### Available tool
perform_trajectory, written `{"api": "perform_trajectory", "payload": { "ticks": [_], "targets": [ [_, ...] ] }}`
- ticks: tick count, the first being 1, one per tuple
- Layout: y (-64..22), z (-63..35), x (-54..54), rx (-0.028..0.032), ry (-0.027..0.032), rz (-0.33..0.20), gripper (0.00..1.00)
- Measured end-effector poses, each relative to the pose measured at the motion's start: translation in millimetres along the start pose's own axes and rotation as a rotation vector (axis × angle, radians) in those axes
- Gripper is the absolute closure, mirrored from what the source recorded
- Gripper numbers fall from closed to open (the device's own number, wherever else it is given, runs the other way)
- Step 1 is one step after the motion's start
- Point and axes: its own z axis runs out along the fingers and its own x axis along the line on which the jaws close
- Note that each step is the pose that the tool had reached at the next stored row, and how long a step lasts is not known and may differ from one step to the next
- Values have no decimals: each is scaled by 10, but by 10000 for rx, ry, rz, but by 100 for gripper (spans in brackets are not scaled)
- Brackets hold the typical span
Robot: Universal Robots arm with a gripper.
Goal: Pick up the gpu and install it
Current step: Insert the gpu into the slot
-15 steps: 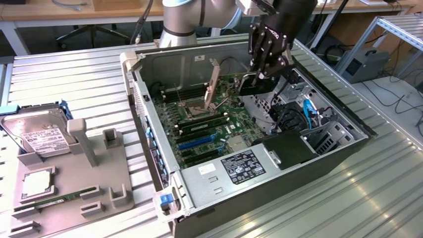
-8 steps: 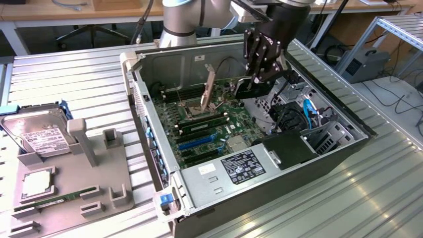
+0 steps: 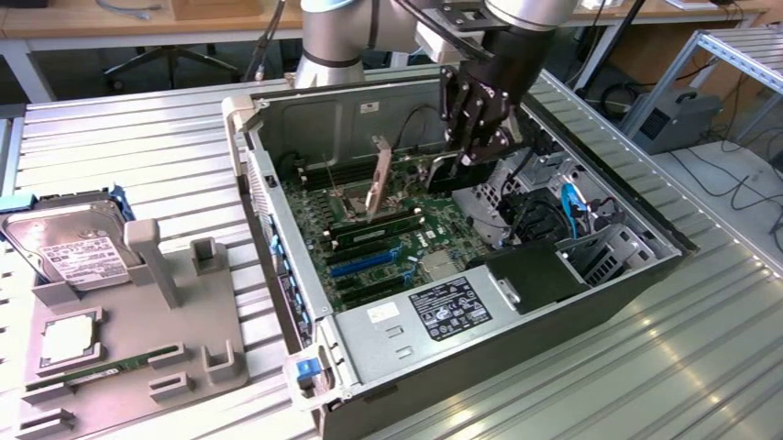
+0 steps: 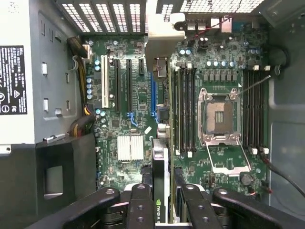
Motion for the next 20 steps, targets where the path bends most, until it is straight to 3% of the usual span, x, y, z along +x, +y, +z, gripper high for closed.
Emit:
{"api": "perform_trajectory", "payload": {
  "ticks": [12, 18, 20],
  "targets": [
    [197, 348, 13, -7, 7, -203, 73],
    [223, 385, 14, -4, 2, -202, 73],
    [249, 438, 16, -6, 5, -202, 73]
  ]
}}
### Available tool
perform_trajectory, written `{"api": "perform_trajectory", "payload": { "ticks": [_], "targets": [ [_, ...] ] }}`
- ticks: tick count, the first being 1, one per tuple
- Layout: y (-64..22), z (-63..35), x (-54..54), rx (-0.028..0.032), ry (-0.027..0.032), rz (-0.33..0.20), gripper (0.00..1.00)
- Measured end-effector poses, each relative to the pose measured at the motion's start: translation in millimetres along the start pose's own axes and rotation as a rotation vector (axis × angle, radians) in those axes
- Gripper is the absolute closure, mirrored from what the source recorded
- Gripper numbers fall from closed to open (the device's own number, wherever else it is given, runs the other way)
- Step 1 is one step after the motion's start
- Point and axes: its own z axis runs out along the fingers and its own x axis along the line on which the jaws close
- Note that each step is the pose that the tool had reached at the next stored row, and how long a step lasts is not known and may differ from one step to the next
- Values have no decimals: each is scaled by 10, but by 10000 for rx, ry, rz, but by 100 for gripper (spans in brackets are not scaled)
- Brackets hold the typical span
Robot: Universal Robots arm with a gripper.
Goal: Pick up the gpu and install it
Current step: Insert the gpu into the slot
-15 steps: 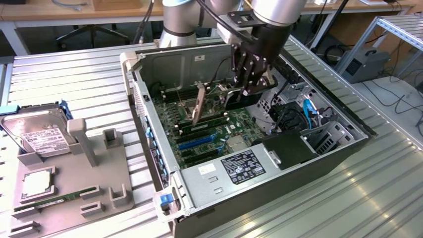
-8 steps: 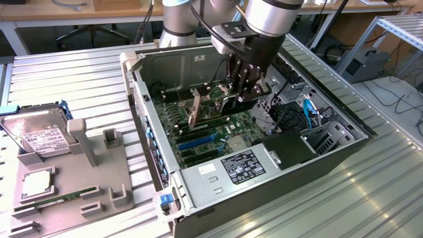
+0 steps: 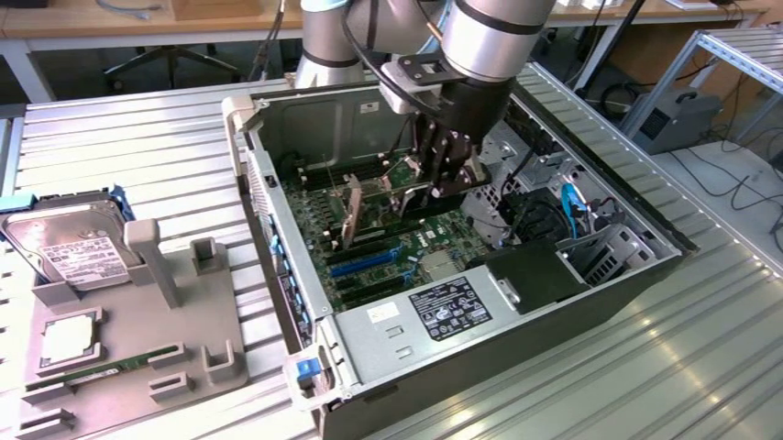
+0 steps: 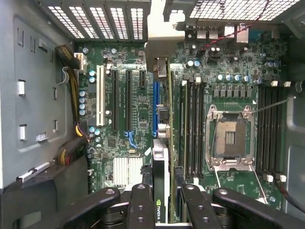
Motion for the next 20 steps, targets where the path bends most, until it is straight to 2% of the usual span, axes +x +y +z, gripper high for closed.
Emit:
{"api": "perform_trajectory", "payload": {
  "ticks": [6, 9, 10, 13, 15, 18, 19, 20],
  "targets": [
    [89, 58, 2, -2, 4, 0, 73],
    [189, 92, 1, 0, 2, -1, 73],
    [245, 131, 2, -1, 2, -1, 73],
    [343, 194, 3, -1, 3, 0, 73],
    [354, 200, 3, -1, 4, 0, 73],
    [399, 297, 6, -1, 4, 0, 73],
    [403, 307, 6, 29, 1, -6, 73],
    [403, 323, 7, 107, 5, -31, 73]
  ]
}}
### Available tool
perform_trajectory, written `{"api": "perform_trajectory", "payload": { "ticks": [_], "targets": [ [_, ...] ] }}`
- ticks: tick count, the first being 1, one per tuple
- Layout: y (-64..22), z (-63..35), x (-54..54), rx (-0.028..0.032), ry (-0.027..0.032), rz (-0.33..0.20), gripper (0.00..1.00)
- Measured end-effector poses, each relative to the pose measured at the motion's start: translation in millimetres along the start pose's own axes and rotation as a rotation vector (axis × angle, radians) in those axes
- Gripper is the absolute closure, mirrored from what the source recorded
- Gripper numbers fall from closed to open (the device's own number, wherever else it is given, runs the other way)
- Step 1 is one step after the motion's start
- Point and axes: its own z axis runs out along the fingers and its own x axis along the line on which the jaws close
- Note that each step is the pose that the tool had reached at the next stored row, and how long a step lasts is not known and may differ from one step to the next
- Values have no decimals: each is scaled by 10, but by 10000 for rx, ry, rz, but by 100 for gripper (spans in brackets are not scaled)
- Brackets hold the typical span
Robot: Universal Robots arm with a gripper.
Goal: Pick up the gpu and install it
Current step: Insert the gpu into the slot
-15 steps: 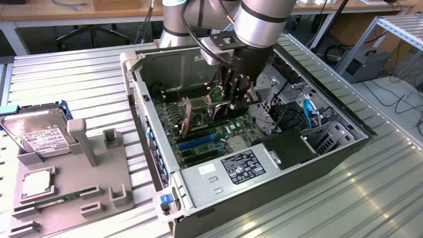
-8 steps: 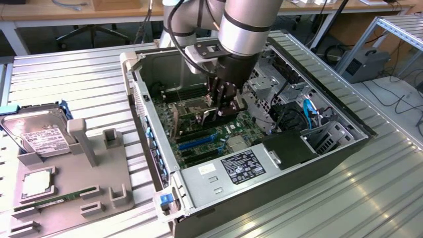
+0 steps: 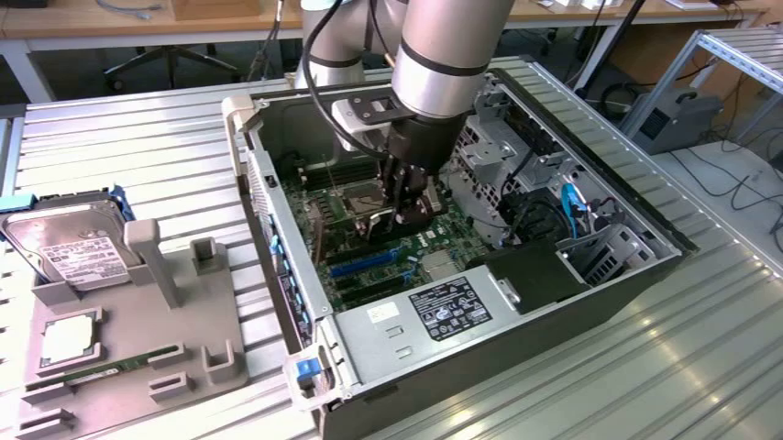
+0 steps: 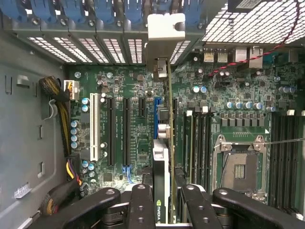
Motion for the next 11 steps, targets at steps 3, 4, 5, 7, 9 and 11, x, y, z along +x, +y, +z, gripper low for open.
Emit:
{"api": "perform_trajectory", "payload": {
  "ticks": [3, 4, 5, 7, 9, 11],
  "targets": [
    [18, 20, 0, 31, 1, -10, 73],
    [38, 51, 1, 55, 6, -12, 73],
    [42, 68, 2, 66, 6, -13, 73],
    [45, 93, 2, 83, 6, -16, 73],
    [57, 105, 3, 89, 9, -16, 73],
    [72, 114, 3, 94, 6, -18, 73]
  ]
}}
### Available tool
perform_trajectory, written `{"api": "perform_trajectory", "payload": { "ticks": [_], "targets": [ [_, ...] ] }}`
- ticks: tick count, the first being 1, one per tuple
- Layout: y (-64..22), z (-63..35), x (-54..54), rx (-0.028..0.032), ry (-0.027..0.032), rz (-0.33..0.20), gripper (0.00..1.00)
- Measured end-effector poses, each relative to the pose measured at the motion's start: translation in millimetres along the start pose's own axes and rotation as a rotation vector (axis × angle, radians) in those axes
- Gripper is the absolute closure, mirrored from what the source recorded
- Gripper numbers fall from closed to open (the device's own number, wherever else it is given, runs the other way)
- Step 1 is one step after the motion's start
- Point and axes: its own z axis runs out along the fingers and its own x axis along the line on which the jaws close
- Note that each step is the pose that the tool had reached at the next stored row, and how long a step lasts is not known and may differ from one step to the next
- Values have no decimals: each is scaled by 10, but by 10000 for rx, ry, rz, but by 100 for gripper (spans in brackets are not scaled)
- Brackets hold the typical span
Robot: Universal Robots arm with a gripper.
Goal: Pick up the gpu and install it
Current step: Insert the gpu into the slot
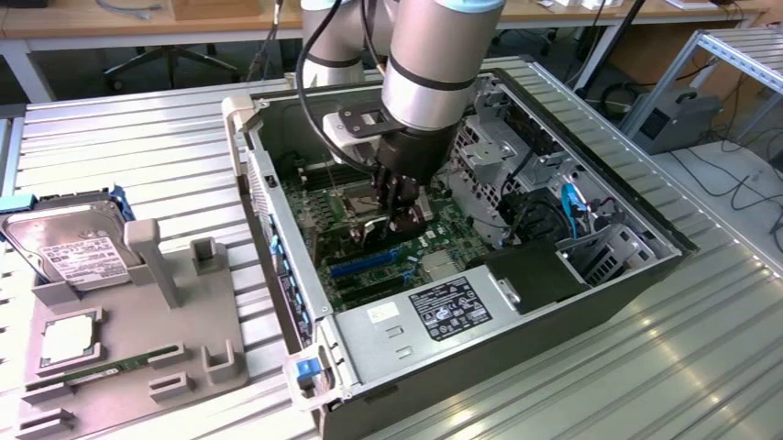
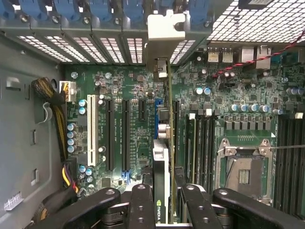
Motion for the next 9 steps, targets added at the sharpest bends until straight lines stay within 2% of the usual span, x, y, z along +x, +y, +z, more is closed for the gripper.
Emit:
{"api": "perform_trajectory", "payload": {
  "ticks": [9],
  "targets": [
    [65, 57, 1, 8, 0, -5, 73]
  ]
}}
